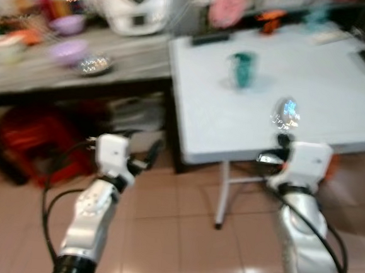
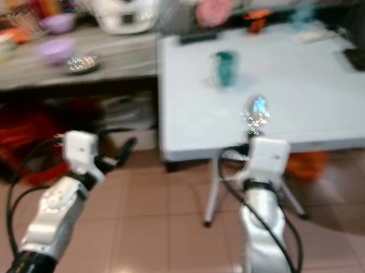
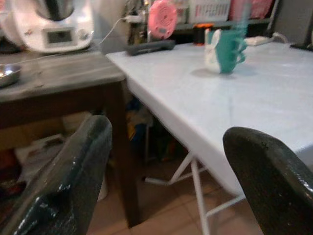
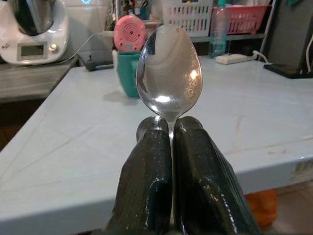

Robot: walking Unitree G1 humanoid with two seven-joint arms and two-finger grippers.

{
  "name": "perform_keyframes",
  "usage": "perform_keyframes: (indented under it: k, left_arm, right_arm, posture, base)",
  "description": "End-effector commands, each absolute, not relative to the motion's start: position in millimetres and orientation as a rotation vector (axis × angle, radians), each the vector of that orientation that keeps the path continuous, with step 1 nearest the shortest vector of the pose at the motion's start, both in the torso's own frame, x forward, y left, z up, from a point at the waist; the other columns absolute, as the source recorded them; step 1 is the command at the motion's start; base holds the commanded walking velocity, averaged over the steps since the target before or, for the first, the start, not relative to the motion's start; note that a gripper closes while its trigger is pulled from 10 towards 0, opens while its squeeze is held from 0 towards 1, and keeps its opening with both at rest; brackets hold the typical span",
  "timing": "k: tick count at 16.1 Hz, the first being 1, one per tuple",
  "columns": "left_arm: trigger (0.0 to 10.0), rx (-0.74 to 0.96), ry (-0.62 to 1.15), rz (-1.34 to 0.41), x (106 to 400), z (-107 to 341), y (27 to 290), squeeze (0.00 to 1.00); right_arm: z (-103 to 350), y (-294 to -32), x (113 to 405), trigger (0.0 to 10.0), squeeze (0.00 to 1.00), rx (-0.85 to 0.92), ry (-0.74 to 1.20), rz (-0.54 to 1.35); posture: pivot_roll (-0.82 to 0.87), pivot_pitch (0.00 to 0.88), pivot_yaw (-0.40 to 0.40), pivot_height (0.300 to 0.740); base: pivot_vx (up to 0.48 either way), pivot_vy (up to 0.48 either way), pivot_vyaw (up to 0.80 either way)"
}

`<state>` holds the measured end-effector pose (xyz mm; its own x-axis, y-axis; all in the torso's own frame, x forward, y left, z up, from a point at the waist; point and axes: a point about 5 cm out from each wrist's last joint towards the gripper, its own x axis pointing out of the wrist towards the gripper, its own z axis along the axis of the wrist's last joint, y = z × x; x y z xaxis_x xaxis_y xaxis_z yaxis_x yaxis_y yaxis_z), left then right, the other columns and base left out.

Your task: Setting the table

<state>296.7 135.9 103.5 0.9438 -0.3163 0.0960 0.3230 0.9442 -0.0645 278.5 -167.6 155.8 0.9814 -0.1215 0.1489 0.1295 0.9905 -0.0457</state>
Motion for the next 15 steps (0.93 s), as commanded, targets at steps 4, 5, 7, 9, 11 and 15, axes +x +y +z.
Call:
perform_keyframes:
  k: [4, 5, 7, 9, 11, 15]
  left_arm:
    - [10.0, -0.055, -0.084, -0.282, 297.9, 103.8, 148.9, 0.0]
    - [10.0, -0.055, -0.085, -0.281, 298.0, 103.8, 148.9, 0.0]
    - [10.0, -0.055, -0.086, -0.277, 298.4, 104.0, 149.3, 0.0]
    - [10.0, -0.055, -0.085, -0.275, 298.8, 103.9, 150.0, 0.0]
    - [10.0, -0.05, -0.086, -0.269, 299.2, 103.6, 151.0, 0.0]
    - [10.0, -0.012, -0.075, -0.203, 300.8, 102.2, 161.4, 0.0]
  right_arm:
    - [158.1, -157.8, 278.7, 10.0, 0.0, -0.032, -0.161, -0.1]
    - [158.0, -157.8, 278.7, 10.0, 0.0, -0.032, -0.161, -0.098]
    - [158.1, -157.5, 278.9, 10.0, 0.0, -0.031, -0.161, -0.094]
    - [157.7, -156.7, 279.2, 10.0, 0.0, -0.029, -0.162, -0.091]
    - [157.4, -155.9, 279.0, 10.0, 0.0, -0.029, -0.162, -0.087]
    - [156.6, -155.4, 277.6, 10.0, 0.0, -0.03, -0.163, -0.076]
  posture:
    - [-0.09, 0.025, 0.147, 0.74]
    - [-0.09, 0.025, 0.147, 0.74]
    - [-0.09, 0.024, 0.145, 0.74]
    - [-0.09, 0.022, 0.146, 0.74]
    - [-0.09, 0.02, 0.146, 0.74]
    - [-0.08, 0.017, 0.149, 0.74]
  base:
    - [0.0, 0.399, 0.0]
    - [0.0, 0.398, 0.0]
    - [0.0, 0.401, 0.0]
    - [0.0, 0.399, 0.0]
    - [0.0, 0.399, 0.0]
    - [0.0, 0.099, 0.0]
